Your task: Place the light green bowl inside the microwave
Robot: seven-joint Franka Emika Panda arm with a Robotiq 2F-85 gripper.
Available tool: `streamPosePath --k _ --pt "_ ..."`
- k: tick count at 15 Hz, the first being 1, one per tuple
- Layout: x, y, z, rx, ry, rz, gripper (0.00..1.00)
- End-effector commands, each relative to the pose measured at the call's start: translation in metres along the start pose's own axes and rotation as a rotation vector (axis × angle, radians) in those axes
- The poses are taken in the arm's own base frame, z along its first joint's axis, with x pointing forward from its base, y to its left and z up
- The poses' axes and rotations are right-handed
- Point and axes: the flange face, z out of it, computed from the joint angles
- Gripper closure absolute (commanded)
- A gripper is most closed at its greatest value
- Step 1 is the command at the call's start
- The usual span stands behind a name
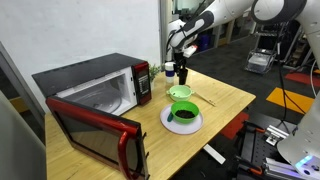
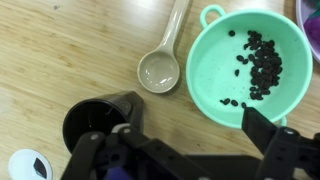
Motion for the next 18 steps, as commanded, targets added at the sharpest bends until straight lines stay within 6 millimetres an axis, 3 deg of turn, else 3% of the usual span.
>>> streamPosePath --k 1,11,18 --pt "0.000 0.002 0.017 -0.003 0.017 -0.054 0.00" --pt "-0.010 0.004 0.048 0.008 0.017 -0.116 0.00" --pt "-0.001 0.002 0.065 0.003 0.035 -0.144 0.00"
